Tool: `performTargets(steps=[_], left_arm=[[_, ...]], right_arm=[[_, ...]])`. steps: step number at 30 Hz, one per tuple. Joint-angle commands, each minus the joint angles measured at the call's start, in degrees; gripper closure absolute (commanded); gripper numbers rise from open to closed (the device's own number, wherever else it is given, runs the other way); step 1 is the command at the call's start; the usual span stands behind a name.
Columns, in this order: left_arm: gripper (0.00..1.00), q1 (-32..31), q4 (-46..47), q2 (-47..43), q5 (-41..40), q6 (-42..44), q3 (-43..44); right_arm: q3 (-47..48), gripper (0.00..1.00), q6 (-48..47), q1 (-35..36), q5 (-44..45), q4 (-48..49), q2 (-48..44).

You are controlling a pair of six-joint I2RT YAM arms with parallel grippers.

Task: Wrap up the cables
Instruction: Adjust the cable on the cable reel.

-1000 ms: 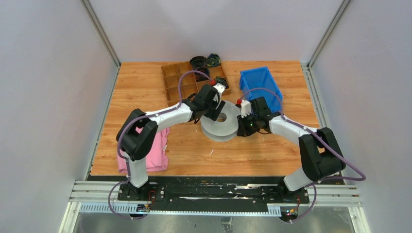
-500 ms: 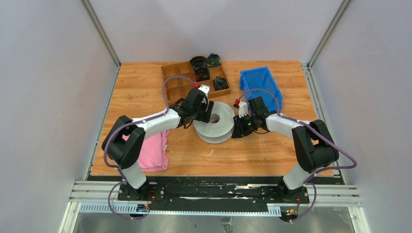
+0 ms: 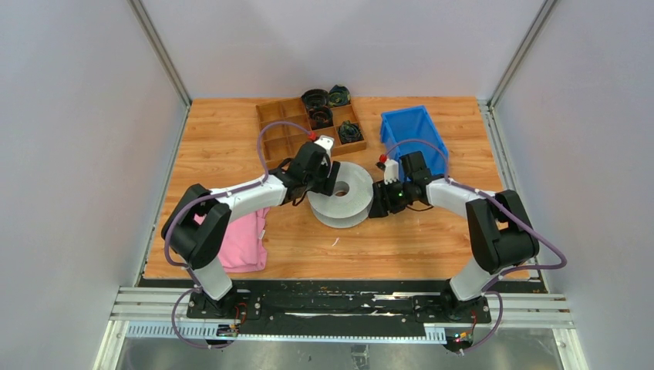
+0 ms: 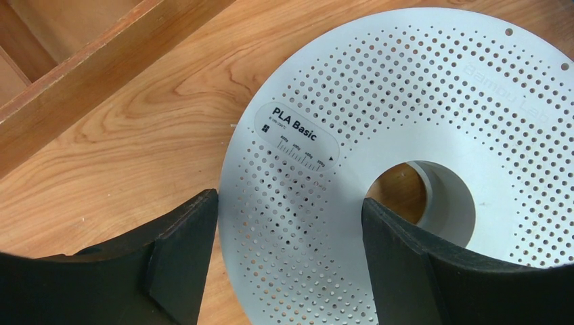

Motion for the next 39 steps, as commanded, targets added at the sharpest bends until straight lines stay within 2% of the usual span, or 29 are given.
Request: performTargets(steps=[1, 14, 19, 25, 33, 36, 39], left_arm=[[0.27, -0.99, 0.11, -0.25, 0.36, 0.14, -1.71], [0.27, -1.33, 0.76, -0.15, 0.42, 1.16, -1.89], [0.27, -1.42, 0.78, -0.01, 0.43, 1.42, -1.80], [0.27, -1.42, 0.93, 0.15, 0.60, 1.52, -1.72], [0.27, -1.42, 0.85, -0.12, 0.78, 0.80, -1.80], [0.27, -1.42, 0.93, -0.33, 1.06, 0.14, -1.89], [0.26, -1.42, 0.93, -0.49, 1.50, -0.72, -1.80]], right_arm=[[2.24, 0.49, -3.51, -1.31, 2.22, -3.01, -1.30], [1.39, 0.44, -13.30, -1.34, 7.96, -4.55, -5.82], [1.41, 0.56, -15.13, -1.32, 8.56, -4.33, -5.94], [1.05, 0.82, -15.03, -1.27, 8.16, -3.65, -6.23], [1.50, 0.92, -12.36, -1.22, 7.37, -3.98, -5.06], [1.96, 0.99, -9.67, -1.33, 6.30, -4.80, -4.20], [2.58, 0.99, -4.69, -1.30, 3.31, -5.20, -2.79]])
